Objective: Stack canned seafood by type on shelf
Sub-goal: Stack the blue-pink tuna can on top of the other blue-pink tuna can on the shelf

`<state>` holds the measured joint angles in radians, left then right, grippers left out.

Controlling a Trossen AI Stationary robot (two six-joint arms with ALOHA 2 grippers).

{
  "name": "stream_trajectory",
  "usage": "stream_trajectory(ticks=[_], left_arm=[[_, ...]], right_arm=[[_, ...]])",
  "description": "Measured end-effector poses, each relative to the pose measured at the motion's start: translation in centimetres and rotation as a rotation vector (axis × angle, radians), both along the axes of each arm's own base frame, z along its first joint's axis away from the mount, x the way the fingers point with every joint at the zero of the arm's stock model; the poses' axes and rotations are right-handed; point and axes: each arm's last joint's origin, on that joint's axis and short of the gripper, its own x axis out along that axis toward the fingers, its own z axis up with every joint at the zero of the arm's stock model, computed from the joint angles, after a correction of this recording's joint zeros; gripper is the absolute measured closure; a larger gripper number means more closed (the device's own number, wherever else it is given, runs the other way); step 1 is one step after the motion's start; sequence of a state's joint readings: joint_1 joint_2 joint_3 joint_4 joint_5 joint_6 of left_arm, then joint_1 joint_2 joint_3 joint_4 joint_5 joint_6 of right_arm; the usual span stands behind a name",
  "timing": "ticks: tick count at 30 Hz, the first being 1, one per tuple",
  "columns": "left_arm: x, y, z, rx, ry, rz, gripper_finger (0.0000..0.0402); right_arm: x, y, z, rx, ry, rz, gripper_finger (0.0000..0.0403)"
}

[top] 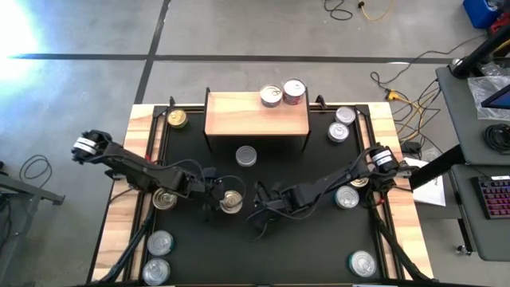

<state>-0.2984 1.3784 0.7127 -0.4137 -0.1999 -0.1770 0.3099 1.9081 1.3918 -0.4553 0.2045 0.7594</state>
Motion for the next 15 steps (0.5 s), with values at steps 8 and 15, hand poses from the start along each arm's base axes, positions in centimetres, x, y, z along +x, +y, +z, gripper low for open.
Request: stream_trajectory(ticks=[8, 15], left_arm=[[0.1, -0.1, -2.6, -0.1, 0.032, -0.02, 0.0065], [1.5, -2.3, -2.8, -0.22, -0.065, -0.044, 0.0065]], right_arm=[[0.0, 0.8, -1.1, 0.043, 0.03, -0.013, 0.0394], [0.0, 1.2, -1.2, 0.049, 0.021, -0.004, 0.0394]])
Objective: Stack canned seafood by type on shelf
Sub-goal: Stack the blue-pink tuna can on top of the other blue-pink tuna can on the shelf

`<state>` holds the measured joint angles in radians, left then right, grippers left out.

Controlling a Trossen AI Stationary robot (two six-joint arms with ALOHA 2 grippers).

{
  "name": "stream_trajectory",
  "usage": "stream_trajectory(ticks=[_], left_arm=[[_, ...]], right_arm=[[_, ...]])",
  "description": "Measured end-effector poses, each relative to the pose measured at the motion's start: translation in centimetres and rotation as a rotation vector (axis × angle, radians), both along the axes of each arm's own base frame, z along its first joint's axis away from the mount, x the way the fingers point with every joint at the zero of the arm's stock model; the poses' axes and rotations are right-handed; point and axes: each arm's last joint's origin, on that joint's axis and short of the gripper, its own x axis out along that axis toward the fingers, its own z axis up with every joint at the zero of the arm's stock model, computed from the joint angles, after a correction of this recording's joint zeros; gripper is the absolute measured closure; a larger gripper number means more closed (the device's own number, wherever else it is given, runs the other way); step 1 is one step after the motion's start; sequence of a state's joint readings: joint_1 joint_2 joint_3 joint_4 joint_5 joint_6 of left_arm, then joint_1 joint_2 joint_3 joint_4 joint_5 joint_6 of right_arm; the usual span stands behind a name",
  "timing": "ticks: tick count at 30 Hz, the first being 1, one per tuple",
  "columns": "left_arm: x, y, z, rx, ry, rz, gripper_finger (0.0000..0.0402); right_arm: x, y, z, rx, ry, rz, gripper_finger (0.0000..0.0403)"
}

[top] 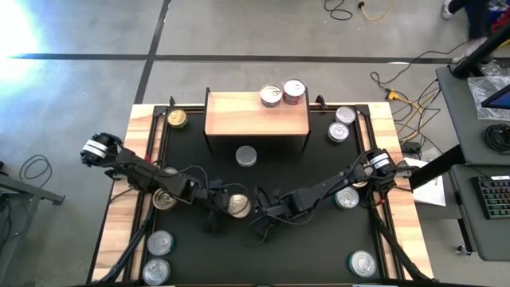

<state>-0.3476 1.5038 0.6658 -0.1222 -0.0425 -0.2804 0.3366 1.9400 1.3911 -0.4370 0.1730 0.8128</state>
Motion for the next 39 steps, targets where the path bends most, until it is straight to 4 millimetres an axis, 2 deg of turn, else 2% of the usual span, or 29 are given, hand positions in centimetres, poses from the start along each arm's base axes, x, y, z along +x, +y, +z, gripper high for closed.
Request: stream_trajectory(ticks=[5, 10, 13, 21, 29, 35, 39], left_arm=[[2.0, -2.5, 1.5, -0.034, -0.076, -0.056, 0.0065], [2.9, -4.1, 3.3, -0.045, -0.102, -0.101, 0.0065], [2.6, -3.8, 3.4, -0.015, -0.065, -0.108, 0.0065], [0.7, -2.5, 1.6, 0.091, 0.084, -0.111, 0.0065], [1.2, -0.6, 0.2, 0.103, -0.014, -0.021, 0.0065], [1.4, -1.2, 0.4, 0.043, -0.046, -0.053, 0.0065], [1.1, -2.2, 0.5, -0.002, -0.033, -0.088, 0.0065]], right_arm=[[0.0, 0.0, 0.0, 0.0, -0.002, -0.001, 0.0394], [-0.1, 0.0, -0.1, 0.0, 0.014, 0.004, 0.0394], [-0.2, 0.3, -0.1, 0.011, 0.014, 0.016, 0.0394], [-0.6, 1.1, -0.1, 0.031, 0.033, 0.049, 0.0394], [-0.3, 0.9, 0.0, 0.033, 0.008, 0.046, 0.0394], [0.1, -0.6, 0.0, -0.024, -0.003, -0.023, 0.0394], [0.6, -1.9, 0.2, -0.033, -0.01, -0.061, 0.0394]])
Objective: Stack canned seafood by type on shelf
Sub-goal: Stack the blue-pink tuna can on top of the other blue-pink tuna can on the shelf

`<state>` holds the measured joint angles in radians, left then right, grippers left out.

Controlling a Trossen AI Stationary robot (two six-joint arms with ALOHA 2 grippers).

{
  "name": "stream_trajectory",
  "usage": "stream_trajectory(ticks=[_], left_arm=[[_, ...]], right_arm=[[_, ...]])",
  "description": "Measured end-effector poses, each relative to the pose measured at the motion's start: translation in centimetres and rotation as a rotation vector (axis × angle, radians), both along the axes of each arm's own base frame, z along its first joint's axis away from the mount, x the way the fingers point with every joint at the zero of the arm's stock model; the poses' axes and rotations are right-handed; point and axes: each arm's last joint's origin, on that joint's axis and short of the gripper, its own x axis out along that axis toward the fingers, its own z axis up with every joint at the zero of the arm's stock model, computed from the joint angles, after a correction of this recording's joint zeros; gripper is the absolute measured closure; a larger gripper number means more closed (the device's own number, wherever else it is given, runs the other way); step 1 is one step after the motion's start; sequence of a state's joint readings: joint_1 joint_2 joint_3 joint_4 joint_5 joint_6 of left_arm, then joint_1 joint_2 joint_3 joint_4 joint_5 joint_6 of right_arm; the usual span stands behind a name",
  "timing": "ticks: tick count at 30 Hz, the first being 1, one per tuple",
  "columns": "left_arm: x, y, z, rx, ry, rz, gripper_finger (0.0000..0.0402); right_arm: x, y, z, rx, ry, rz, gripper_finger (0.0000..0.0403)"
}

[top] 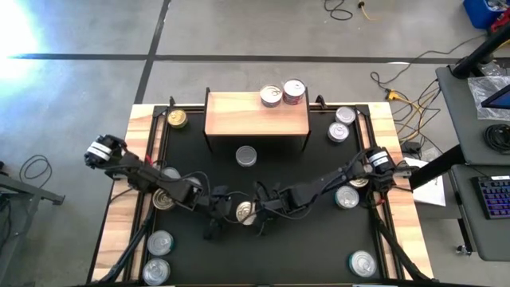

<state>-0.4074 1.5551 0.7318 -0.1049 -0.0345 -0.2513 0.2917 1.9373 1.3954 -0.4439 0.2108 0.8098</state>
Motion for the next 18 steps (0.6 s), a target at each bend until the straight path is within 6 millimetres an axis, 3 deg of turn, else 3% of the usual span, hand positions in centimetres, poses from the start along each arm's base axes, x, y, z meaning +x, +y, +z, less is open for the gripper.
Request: stream_trajectory(ticks=[11, 18], left_arm=[[-1.0, -3.7, 1.8, -0.025, 0.03, -0.075, 0.007], [-2.0, -2.1, 0.7, 0.106, 0.05, -0.013, 0.007]], right_arm=[[0.7, -2.4, 1.8, -0.055, 0.063, 0.006, 0.0394], [-0.4, 0.3, 1.3, 0.018, 0.114, 0.021, 0.0394]])
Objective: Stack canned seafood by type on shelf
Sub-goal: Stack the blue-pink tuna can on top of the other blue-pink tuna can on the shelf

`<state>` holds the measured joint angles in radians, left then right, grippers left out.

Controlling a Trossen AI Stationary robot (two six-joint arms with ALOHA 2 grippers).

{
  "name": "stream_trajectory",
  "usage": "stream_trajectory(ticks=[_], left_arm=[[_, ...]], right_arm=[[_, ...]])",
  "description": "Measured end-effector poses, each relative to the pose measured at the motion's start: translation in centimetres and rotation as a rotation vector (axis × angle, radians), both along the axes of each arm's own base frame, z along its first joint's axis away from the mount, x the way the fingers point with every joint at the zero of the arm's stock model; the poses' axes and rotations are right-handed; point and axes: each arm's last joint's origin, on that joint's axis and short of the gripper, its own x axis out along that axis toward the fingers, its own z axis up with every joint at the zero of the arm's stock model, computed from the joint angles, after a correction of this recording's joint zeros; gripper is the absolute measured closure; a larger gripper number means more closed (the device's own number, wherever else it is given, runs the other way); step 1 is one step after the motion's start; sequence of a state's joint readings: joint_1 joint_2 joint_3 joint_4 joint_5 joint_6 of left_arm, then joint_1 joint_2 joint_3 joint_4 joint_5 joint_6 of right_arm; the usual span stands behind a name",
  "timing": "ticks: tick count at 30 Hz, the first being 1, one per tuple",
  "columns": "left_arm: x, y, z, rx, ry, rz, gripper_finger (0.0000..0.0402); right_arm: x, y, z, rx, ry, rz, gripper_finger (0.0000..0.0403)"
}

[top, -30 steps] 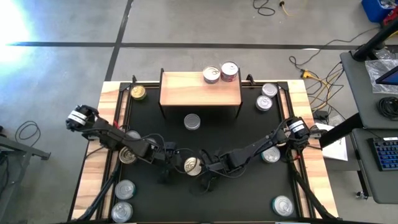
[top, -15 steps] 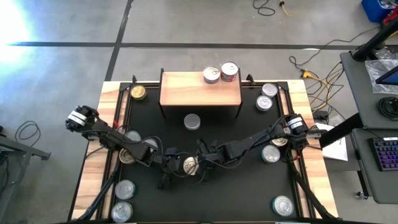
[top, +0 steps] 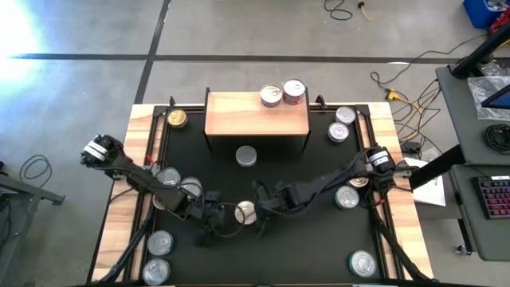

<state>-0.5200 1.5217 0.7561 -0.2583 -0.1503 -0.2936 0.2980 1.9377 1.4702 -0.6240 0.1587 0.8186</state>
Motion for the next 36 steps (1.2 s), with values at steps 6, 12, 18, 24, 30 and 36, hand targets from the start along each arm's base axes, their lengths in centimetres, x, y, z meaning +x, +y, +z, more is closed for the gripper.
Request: stream_trajectory(ticks=[6, 12, 18, 24, 30, 36], left_arm=[[1.4, 1.4, -1.4, 0.031, -0.105, 0.059, 0.007], [2.7, 0.4, -2.3, 0.018, -0.089, 0.003, 0.007], [2.8, -0.4, -2.4, -0.016, -0.038, 0.004, 0.007], [1.8, -1.3, -1.3, -0.064, -0.036, 0.026, 0.007], [0.9, -1.2, -0.4, -0.034, -0.026, 0.03, 0.007], [2.5, 1.2, -1.2, 0.061, -0.08, 0.056, 0.007]], right_arm=[[0.6, 2.6, -2.5, 0.105, -0.038, 0.004, 0.0394], [2.3, 3.4, -3.2, 0.236, -0.163, 0.045, 0.0394], [1.3, 1.7, -2.8, 0.136, -0.04, 0.001, 0.0394], [-0.5, 0.0, -1.3, -0.006, 0.084, -0.018, 0.0394], [-1.1, -0.1, 0.6, -0.032, 0.042, 0.007, 0.0394], [-0.3, 1.3, -0.2, 0.176, 0.003, 0.125, 0.0394]])
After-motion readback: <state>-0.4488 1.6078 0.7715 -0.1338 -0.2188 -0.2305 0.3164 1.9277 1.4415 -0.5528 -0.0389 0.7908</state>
